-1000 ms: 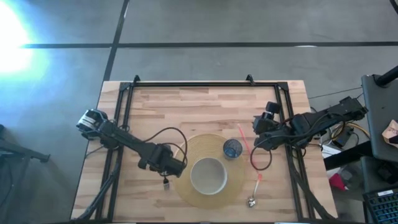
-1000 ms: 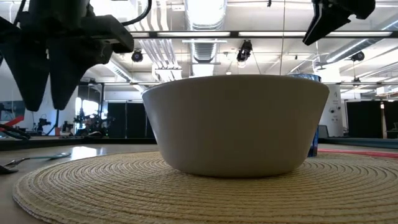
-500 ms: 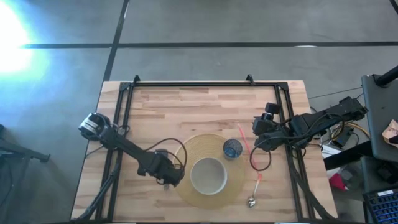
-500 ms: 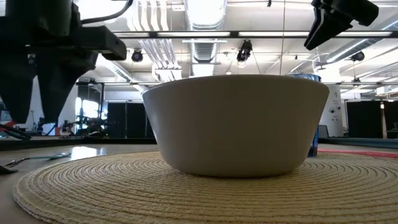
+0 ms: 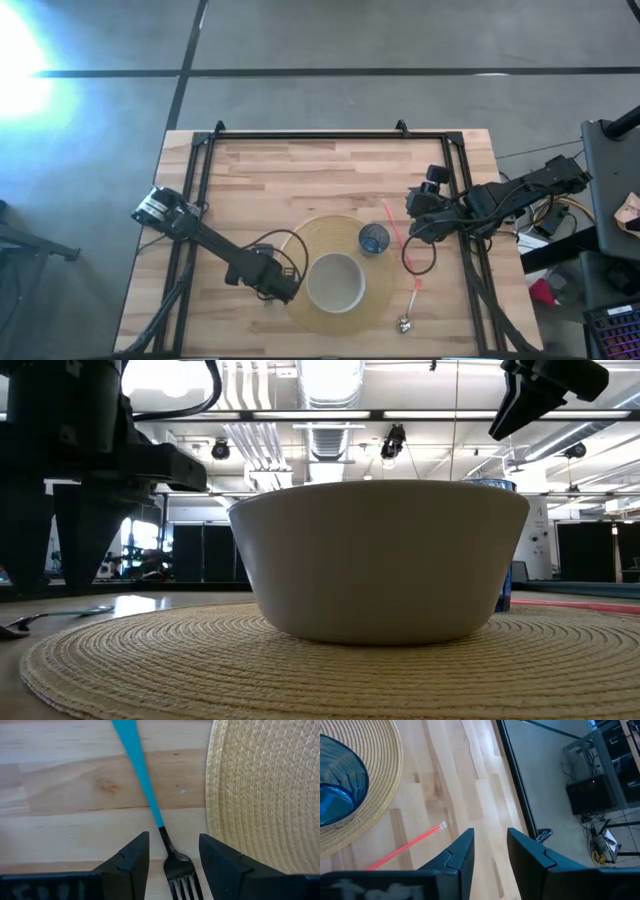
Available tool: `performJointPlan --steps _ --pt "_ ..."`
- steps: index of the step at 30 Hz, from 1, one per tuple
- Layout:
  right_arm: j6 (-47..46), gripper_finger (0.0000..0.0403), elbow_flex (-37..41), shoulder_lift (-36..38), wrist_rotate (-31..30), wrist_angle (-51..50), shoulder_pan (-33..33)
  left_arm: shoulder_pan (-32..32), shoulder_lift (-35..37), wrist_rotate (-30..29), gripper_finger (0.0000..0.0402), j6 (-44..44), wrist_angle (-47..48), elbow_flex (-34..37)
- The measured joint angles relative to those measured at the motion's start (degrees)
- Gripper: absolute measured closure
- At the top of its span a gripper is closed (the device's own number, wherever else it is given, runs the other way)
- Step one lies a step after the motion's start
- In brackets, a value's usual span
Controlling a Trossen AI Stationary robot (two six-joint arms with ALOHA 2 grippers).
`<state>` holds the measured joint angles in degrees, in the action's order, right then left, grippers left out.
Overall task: Pick & Place Utensil
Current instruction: Put the blue fork into the white bowl on the brown mat
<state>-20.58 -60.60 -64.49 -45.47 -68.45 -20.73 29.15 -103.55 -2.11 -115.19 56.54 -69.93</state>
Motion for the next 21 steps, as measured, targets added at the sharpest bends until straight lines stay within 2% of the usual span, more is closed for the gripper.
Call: performJointPlan --steps 6,13,21 --pt "0.0 0.0298 0.0 0.0 0.0 0.0 0.0 0.1 0.0 0.4 0.0239 0.1 -0.3 1.4" --pt "0.0 0.0291 0.0 0.0 0.3 0.0 0.0 0.2 0.0 1.0 0.0239 0.1 -7.2 5.4" --pt "0.0 0.0295 0.0 0.0 0.5 0.1 0.0 0.3 0.3 1.1 0.0241 0.8 -8.6 7.8"
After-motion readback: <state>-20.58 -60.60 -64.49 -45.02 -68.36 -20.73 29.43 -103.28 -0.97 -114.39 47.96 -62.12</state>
